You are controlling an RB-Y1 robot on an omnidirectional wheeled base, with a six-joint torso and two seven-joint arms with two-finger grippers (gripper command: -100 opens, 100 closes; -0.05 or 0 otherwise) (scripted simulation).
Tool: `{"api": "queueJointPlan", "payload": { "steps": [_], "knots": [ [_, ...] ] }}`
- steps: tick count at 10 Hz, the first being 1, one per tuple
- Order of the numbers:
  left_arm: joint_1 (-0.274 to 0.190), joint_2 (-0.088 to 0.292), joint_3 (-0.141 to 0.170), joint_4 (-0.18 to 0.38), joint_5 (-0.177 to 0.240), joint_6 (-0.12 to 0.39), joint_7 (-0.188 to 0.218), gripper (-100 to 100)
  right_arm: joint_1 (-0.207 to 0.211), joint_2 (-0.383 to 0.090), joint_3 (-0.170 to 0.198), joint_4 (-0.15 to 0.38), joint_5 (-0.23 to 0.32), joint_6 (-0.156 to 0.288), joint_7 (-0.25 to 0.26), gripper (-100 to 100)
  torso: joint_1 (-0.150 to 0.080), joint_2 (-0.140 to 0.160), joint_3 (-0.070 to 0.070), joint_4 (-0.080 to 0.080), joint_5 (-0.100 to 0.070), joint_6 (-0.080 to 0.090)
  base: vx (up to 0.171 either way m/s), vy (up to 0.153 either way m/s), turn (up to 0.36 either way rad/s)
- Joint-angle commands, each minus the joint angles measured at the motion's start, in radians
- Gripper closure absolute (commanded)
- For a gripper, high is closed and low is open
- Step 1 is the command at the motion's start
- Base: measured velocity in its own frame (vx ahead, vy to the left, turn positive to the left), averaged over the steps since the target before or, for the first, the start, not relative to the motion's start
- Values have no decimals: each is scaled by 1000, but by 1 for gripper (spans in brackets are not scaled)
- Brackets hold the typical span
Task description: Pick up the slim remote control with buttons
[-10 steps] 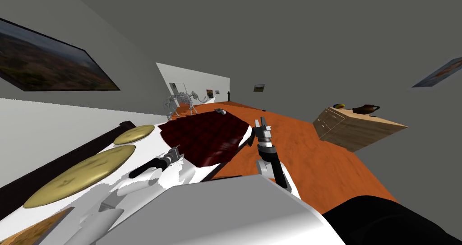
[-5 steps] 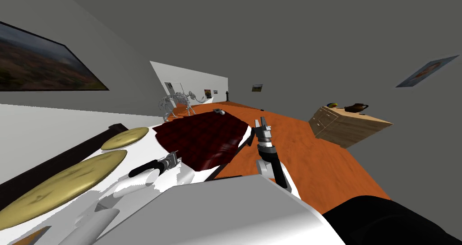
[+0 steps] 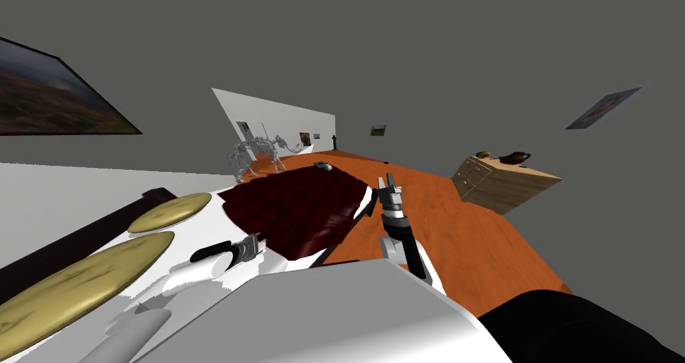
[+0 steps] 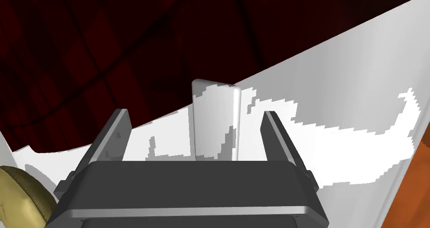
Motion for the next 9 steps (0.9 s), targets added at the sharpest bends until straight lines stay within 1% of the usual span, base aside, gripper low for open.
{"api": "queueJointPlan", "payload": {
  "steps": [1, 2, 3, 4, 5, 6, 7, 9],
  "knots": [
    [-4, 11, -4, 14, 12, 39, 8, -100, 0, 0, 0, 0, 0, 0, 0, 0, 0, 0, 0, 0, 0, 0, 35, 47, -36],
    [-10, 28, -15, 46, 34, 72, 17, -100, 0, 0, 0, 0, 0, 0, 0, 0, 0, 1, 0, 0, 0, 0, 39, 52, -69],
    [-10, 28, -15, 46, 34, 84, 17, -100, 0, 0, 0, 0, 0, 0, 0, 0, 0, 0, 0, 0, 0, 0, 35, 55, -41],
    [-16, 45, -26, 76, 56, 107, 27, -100, 0, 0, 0, 0, 0, 0, 0, 0, 0, 1, 0, 0, 0, 0, 38, 54, -74],
    [-16, 45, -26, 76, 56, 127, 27, -100, 0, 0, 0, 0, 0, 0, 0, 0, 0, 1, 0, 0, 0, 0, 35, 49, -35],
    [-21, 61, -36, 105, 76, 158, 36, -100, 0, 0, 0, 0, 0, 0, 0, 0, 0, 1, 0, 0, 0, 0, 42, 64, -72],
    [-21, 61, -36, 105, 76, 168, 36, -100, 0, 0, 0, 0, 0, 0, 0, 0, 1, 0, 0, 0, 0, 0, 34, 60, -36],
    [-31, 89, -56, 157, 111, 236, 53, -100, 0, 0, 0, 0, 0, 0, 0, 0, 1, 0, 0, 0, 0, 0, 49, 75, -92]
  ]
}}
